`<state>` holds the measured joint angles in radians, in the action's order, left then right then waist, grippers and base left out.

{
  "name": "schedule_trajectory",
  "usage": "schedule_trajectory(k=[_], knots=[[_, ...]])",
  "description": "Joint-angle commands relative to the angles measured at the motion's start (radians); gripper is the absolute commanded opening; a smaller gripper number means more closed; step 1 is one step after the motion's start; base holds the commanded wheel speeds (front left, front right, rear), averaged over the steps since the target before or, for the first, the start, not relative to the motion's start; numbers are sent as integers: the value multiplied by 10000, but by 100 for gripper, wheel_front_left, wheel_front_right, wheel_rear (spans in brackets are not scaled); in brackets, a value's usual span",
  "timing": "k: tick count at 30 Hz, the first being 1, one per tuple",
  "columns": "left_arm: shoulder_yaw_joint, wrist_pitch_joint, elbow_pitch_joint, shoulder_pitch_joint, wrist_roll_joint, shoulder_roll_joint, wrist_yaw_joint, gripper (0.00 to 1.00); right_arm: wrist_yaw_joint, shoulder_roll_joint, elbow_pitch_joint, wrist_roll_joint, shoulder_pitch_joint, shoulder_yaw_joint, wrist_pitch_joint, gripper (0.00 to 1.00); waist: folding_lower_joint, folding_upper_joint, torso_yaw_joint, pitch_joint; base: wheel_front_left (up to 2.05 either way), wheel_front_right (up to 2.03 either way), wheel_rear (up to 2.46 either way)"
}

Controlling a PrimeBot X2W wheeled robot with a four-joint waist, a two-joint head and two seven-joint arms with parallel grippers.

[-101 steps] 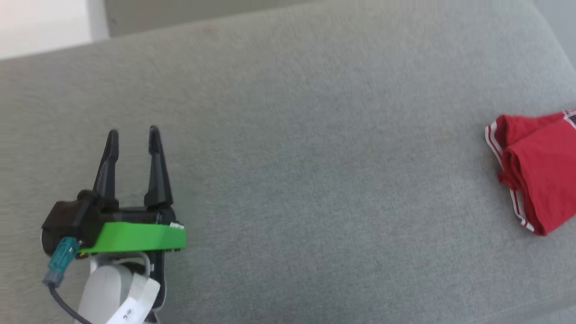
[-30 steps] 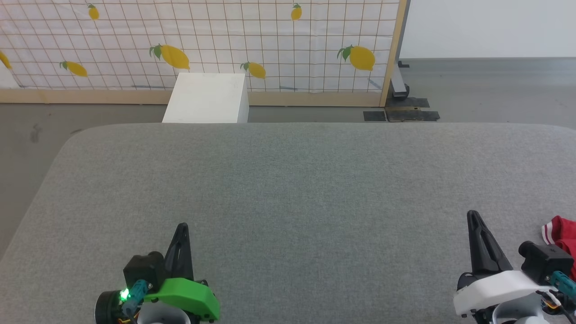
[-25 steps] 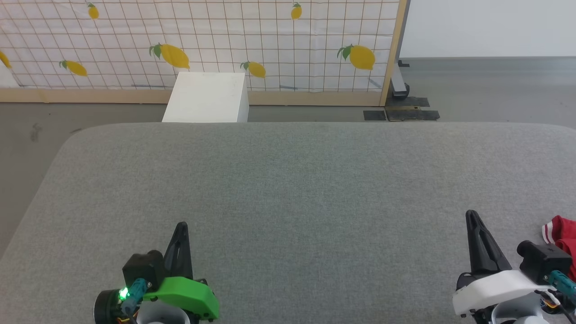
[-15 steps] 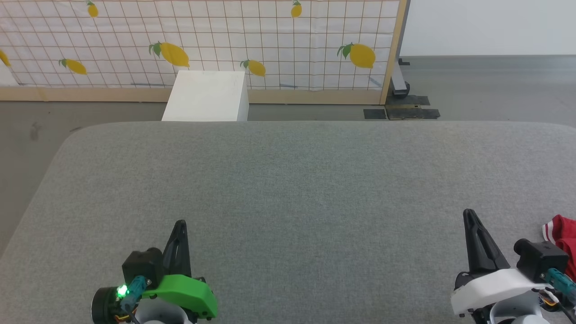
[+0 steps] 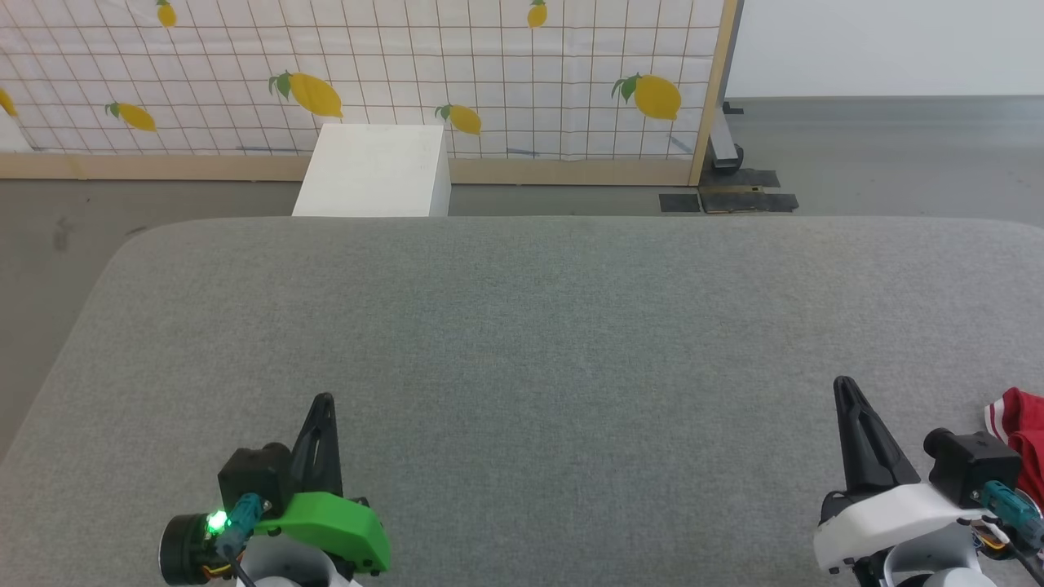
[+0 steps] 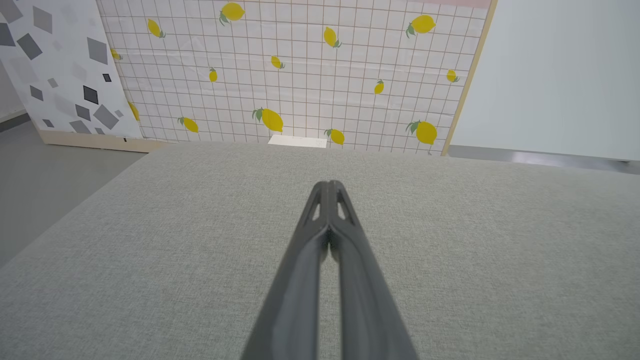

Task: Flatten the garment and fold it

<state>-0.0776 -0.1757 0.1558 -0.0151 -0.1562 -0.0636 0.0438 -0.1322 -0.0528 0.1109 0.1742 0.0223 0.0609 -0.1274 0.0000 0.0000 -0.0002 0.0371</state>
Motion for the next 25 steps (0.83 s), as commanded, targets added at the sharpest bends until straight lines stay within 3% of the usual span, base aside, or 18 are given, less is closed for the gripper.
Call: schedule_trajectory(k=[1, 25], knots=[[44, 90, -76, 42, 122, 37, -58, 0, 5, 8, -81, -143, -65, -37, 45, 0, 0, 0, 0, -6, 0, 0, 0], [244, 545, -481, 71, 515, 64, -161, 0, 7, 13, -362, -579, -108, -193, 381, 0, 0, 0, 1, -106, 0, 0, 0]])
